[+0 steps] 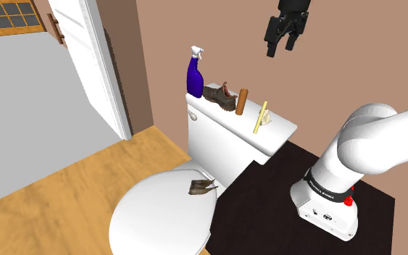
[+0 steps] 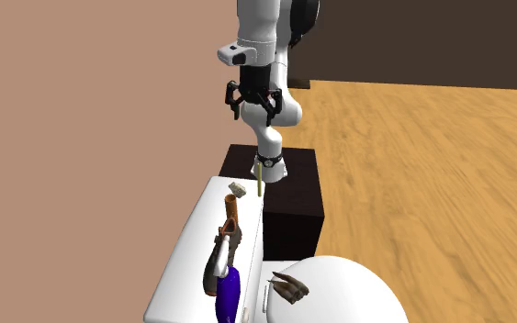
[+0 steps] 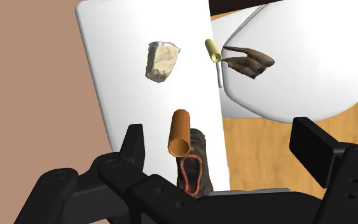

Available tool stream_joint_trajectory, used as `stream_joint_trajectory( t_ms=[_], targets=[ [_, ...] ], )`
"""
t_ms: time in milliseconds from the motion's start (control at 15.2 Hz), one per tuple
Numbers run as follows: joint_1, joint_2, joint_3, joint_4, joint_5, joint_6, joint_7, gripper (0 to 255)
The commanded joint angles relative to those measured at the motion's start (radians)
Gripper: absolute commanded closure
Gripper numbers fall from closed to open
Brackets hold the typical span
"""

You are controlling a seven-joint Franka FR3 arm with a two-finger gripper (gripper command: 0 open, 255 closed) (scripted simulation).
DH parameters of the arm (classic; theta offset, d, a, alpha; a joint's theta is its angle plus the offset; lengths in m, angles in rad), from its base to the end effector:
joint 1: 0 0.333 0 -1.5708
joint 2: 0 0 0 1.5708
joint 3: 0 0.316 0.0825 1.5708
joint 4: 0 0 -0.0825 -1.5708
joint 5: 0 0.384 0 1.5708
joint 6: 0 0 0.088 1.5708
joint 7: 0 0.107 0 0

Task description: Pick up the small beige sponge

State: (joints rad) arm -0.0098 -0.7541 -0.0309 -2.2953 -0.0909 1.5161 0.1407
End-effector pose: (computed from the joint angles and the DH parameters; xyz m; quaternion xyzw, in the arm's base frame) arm 0.3098 -0.0259 0.6046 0.9954 -0.0881 -0.0108 0.0355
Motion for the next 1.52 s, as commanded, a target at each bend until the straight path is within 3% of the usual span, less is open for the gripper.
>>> stream_joint_trajectory(
  t_ms=[0, 528, 924, 1188, 1452],
  targets=[
    [0.0, 0.0, 0.0, 0.0, 0.0, 0.0, 0.0, 0],
    [-0.043, -0.071, -0.067, -0.306, -0.03, 0.277, 0.008, 0],
    [-0.085, -0.05, -0.128, -0.494, -0.064, 0.516, 0.009, 0],
    [-0.116, 0.017, -0.174, -0.593, -0.091, 0.702, 0.006, 0],
    [-0.119, 0.049, -0.181, -0.621, -0.098, 0.762, 0.007, 0]
  ],
)
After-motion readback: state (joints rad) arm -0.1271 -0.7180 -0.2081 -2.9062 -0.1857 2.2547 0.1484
